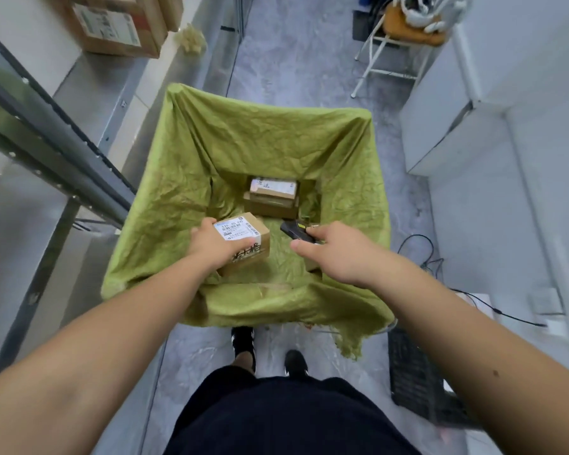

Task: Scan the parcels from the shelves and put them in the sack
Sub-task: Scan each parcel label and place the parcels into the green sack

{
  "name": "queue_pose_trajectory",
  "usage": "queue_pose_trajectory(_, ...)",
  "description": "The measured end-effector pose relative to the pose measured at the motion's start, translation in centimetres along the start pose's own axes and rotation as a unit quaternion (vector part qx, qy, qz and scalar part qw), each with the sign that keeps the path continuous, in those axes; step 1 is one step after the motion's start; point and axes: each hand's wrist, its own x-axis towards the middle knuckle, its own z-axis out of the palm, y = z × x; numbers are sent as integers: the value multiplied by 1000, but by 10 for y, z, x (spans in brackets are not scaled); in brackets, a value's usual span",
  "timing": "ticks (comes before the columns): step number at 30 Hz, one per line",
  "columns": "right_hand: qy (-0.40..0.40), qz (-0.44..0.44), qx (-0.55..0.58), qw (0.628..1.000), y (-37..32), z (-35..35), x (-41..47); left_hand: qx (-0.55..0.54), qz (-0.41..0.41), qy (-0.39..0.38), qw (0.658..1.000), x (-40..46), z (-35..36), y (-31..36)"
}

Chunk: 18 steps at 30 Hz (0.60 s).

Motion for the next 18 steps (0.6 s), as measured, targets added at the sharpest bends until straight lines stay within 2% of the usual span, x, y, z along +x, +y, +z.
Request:
queue_pose_trajectory(8, 24, 80, -22, 996, -30, 40, 64, 16, -37, -58, 997, 63, 11, -17)
queue_pose_trajectory(18, 21, 162, -44, 986, -25, 90, 123, 60, -123, -120, 983, 77, 53, -31)
